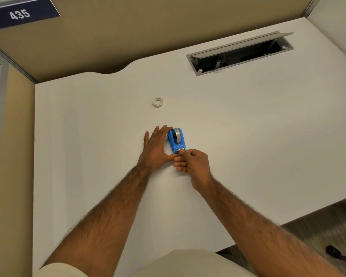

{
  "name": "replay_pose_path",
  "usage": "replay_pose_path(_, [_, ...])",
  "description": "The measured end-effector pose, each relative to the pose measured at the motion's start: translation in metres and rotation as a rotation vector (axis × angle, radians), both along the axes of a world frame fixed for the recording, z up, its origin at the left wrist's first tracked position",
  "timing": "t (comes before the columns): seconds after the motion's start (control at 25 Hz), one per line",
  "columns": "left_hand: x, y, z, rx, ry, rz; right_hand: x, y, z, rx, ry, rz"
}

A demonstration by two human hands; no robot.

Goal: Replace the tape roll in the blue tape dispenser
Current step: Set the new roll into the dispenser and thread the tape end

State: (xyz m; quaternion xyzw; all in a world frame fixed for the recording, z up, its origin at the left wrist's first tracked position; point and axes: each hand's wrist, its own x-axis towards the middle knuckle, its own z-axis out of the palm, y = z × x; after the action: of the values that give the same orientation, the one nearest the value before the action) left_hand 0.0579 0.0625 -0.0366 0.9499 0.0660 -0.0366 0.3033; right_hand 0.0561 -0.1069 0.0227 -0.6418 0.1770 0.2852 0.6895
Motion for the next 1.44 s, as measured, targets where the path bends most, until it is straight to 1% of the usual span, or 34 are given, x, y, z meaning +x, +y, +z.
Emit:
replay_pose_path(0.24, [-0.001, -0.002, 0.002, -0.011, 0.008, 0.005, -0.001, 0.003, -0.003, -0.002, -0.005, -0.035])
replay_pose_path(0.68, [-0.001, -0.002, 0.002, -0.009, 0.016, 0.005, -0.001, 0.000, -0.012, 0.107, 0.064, -0.040])
replay_pose_path(1.04, [-0.001, -0.002, 0.001, 0.008, 0.017, 0.006, 0.003, -0.003, -0.015, -0.098, -0.088, 0.038])
replay_pose_path(1.24, [-0.002, -0.001, 0.007, 0.015, 0.038, -0.011, 0.004, -0.012, -0.014, -0.115, -0.073, 0.091])
replay_pose_path(1.44, [-0.006, 0.007, 0.012, 0.044, 0.104, -0.058, 0.002, -0.021, -0.014, -0.151, -0.058, 0.134])
